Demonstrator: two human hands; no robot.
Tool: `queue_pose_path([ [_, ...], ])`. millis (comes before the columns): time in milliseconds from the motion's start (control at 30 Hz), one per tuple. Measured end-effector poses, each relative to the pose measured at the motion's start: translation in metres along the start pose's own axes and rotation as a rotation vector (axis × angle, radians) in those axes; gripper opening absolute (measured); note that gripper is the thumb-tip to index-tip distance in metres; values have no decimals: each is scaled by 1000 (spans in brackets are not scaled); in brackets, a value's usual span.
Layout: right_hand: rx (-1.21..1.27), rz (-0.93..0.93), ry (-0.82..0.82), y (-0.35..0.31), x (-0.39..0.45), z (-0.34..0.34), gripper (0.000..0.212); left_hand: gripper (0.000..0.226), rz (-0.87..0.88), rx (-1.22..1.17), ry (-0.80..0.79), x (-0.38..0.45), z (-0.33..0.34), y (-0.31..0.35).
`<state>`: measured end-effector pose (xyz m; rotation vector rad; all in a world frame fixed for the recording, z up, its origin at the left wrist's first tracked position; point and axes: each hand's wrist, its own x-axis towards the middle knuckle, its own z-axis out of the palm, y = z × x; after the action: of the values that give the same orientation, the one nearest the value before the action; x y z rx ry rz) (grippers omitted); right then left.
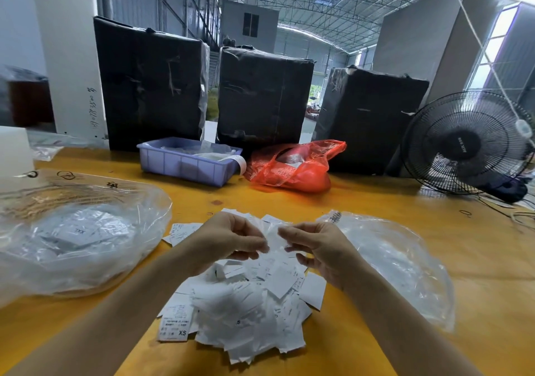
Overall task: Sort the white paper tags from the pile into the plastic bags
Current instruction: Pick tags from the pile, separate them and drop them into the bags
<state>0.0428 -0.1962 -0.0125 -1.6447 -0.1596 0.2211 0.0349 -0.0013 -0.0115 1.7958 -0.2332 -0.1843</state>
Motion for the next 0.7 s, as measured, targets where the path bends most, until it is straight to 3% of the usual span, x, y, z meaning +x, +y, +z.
queue_pose_path([
  [100,-119,-37,-41,-1,-3,2,20,59,20,10,-112,-2,-1,3],
  [167,-158,-43,-88,-1,-3,4,21,68,51,17,-154,-2,1,3],
  [300,-209,-73,-178,0,-4,9,24,42,87,81,-106,-1,8,0],
  [400,-200,-111,-93,4,0,9,19,22,77,96,-9,1,8,-5],
  [500,-595,-207,32,9,6,2,6,18,46,60,165,6,3,-8],
  [567,-906,-163,-113,13,6,-4,25,21,23,18,234,8,-1,-11],
  [633,-1064,-66,-293,16,5,-5,54,23,-2,4,258,9,-3,-13],
  [700,-1162,-79,-352,19,5,-2,62,25,-11,-17,264,11,-3,-15],
])
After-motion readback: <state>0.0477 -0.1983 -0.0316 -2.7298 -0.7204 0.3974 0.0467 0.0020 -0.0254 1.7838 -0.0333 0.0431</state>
